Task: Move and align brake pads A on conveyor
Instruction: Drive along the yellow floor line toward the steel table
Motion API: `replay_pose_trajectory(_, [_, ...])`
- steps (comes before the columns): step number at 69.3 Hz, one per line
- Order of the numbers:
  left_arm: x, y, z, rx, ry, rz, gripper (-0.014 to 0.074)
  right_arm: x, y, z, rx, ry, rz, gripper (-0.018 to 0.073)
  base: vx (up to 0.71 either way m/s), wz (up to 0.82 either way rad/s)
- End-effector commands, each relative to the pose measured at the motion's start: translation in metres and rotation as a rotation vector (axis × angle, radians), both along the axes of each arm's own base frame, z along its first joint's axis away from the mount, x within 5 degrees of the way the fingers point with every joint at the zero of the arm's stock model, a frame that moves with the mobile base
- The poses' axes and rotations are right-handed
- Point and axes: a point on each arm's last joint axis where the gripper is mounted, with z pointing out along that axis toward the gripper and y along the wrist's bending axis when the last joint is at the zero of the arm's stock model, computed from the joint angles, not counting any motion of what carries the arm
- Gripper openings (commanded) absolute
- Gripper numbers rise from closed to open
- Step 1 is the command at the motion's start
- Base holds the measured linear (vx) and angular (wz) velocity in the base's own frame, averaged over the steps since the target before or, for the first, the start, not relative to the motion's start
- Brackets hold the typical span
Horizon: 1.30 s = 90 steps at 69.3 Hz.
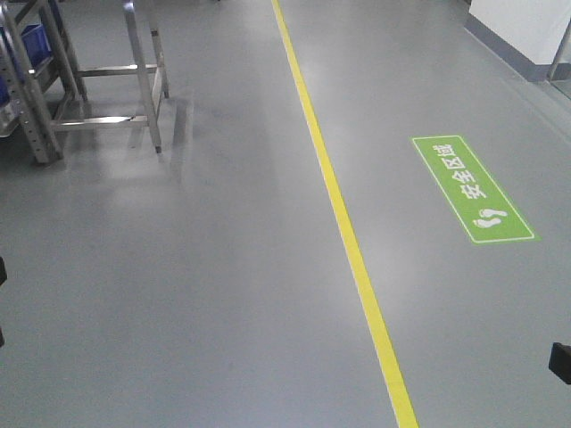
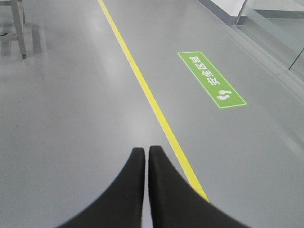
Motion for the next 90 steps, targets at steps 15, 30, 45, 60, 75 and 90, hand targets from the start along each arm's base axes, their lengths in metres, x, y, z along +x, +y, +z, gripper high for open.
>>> replay_pose_trajectory(15, [0.0017,-0.0023,0.0126,-0.023,-0.083,-0.018,-0.0007,0.0036,0.0009,0.0128,-0.005,-0.084,0.016,-0.0010,0.58,-0.07])
replay_pose_trajectory(30, [0.0017,-0.0023,0.0126,-0.023,-0.083,-0.018,-0.0007,0.0036,0.0009,0.0129,-0.004,-0.085,0.017,-0.0010,0.62,-0.03])
replay_pose_trajectory(45, [0.0017,-0.0023,0.0126,-0.023,-0.083,-0.018,-0.0007,0.0036,0.0009,0.0129,-0.004,-0.085,0.017,-0.0010,0.62,0.01])
replay_pose_trajectory(60, [0.0017,-0.0023,0.0126,-0.023,-0.083,-0.018,-0.0007,0.0036,0.0009,0.0129,-0.004,-0.085,0.017,-0.0010,0.60,0.02])
replay_pose_trajectory(75, [0.0017,-0.0023,0.0126,-0.023,-0.083,-0.018,-0.0007,0.0035,0.0008,0.0127,-0.005,-0.083,0.016,-0.0010,0.60,0.00])
replay_pose_trajectory(90, [0.0017,-0.0023,0.0126,-0.023,-0.083,-0.018,-0.0007,0.0036,0.0009,0.0129,-0.004,-0.085,0.017,-0.0010,0.61,-0.02])
